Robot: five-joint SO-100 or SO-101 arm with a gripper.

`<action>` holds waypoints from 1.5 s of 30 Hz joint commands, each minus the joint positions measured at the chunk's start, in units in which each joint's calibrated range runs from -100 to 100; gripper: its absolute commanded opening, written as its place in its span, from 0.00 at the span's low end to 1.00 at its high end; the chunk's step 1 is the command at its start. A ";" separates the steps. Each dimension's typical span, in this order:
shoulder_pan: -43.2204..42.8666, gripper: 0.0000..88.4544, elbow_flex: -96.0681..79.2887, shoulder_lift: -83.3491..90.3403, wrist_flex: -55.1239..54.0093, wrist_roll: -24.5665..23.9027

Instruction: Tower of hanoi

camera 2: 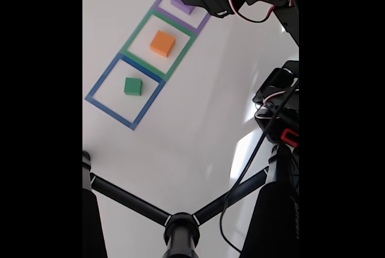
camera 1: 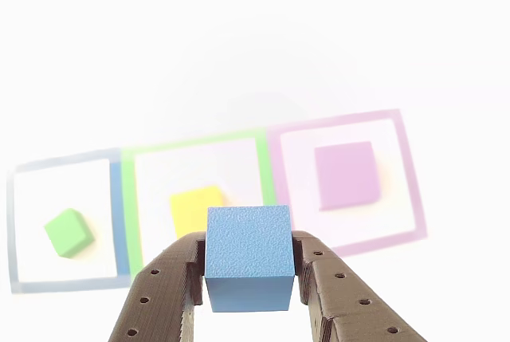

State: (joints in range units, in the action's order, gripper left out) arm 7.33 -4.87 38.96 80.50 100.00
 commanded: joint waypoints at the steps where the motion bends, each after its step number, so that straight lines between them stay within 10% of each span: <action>1: 4.75 0.01 9.15 -0.65 6.95 0.00; 14: 12.33 0.01 -0.22 3.15 3.55 0.00; 45: 11.56 0.01 -66.22 -13.16 -93.29 0.00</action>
State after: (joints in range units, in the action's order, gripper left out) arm 20.26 -70.84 29.76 -3.37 99.41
